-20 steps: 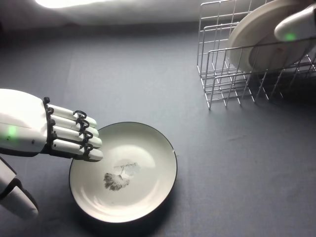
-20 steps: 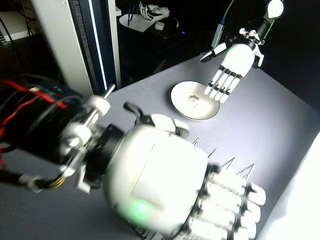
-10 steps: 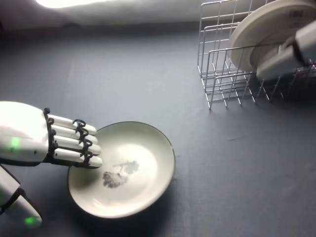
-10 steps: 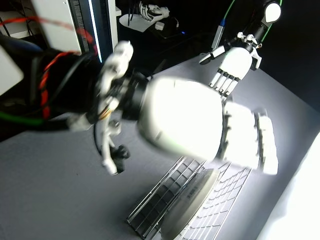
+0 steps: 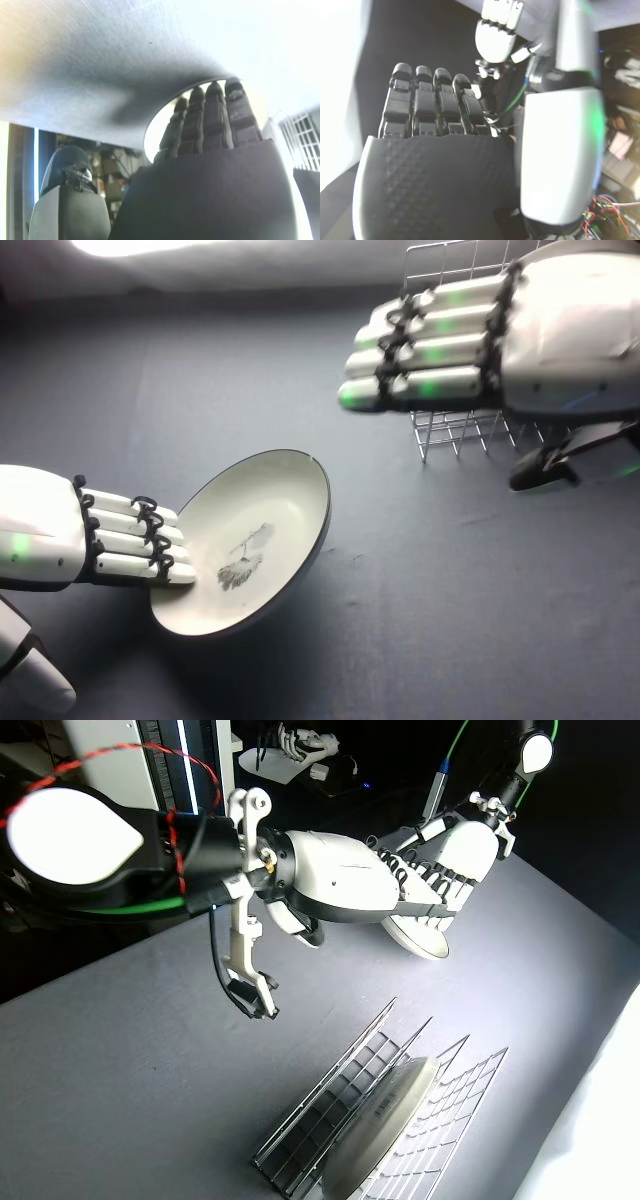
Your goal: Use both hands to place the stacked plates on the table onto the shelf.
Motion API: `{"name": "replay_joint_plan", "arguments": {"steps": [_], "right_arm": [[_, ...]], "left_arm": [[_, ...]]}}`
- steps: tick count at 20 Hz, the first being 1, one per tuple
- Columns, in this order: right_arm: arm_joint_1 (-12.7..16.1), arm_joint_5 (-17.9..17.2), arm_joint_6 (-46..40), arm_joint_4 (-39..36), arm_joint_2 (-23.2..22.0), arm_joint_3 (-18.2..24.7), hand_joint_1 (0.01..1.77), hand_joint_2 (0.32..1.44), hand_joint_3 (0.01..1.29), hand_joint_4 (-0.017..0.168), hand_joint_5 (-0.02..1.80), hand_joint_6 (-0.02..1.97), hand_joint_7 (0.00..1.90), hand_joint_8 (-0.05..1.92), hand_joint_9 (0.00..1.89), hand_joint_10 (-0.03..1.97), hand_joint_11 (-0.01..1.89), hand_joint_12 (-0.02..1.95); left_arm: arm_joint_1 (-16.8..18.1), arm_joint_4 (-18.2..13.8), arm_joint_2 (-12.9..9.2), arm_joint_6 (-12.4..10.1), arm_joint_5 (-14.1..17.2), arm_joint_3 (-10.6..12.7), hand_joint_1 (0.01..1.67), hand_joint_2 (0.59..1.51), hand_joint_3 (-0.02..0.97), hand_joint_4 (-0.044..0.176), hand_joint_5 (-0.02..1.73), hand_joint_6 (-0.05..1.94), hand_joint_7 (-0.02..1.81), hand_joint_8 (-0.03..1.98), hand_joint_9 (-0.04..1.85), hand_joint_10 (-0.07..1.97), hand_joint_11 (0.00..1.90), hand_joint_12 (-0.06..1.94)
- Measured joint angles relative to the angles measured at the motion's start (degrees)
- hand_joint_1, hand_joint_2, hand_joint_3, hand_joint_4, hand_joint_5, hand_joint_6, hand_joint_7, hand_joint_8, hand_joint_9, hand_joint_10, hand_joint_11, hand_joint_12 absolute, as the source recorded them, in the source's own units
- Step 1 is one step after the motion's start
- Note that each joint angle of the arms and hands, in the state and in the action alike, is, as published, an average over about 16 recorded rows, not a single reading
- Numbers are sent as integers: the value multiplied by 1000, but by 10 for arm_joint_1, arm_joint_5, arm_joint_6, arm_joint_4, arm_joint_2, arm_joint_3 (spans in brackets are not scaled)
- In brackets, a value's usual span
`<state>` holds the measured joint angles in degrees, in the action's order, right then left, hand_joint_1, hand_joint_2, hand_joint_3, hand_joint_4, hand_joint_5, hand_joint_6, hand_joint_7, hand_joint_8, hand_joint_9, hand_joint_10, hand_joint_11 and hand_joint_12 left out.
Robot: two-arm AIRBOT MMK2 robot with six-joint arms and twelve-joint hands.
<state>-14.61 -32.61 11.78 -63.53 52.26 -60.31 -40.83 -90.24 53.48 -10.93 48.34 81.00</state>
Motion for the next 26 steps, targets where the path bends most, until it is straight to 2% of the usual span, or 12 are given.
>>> {"name": "replay_joint_plan", "arguments": {"steps": [6, 14, 20, 26], "right_arm": [[-25, 18, 0, -13, 42, 5, 1345, 957, 14, 2, 19, 16, 22, -3, 14, 4, 22, 354], [-51, 65, 0, -9, 116, -1, 1432, 1014, 13, 2, 18, 16, 21, -3, 14, 4, 21, 408], [-63, 93, 0, -6, 180, -30, 1452, 1053, 14, 2, 18, 16, 21, -3, 17, 3, 21, 417], [-72, 106, 0, -5, 243, -81, 1467, 1078, 14, 1, 18, 17, 21, -3, 28, 4, 21, 496]], "left_arm": [[-5, 3, 0, 1, -1, 1, 14, 1020, 20, -7, -2, -23, 20, -4, -2, 1, 12, -40], [-5, 3, 0, 1, -1, 3, 15, 1020, 20, -6, 0, -23, 19, -4, -4, 1, 12, -40], [-5, 3, 2, 1, 0, 7, 15, 1024, 21, -5, 1, -23, 19, -5, -6, 1, 12, -40], [-5, 4, 4, 1, 2, 10, 15, 1023, 21, -4, 5, -19, 19, -2, -8, -1, 12, -41]]}}
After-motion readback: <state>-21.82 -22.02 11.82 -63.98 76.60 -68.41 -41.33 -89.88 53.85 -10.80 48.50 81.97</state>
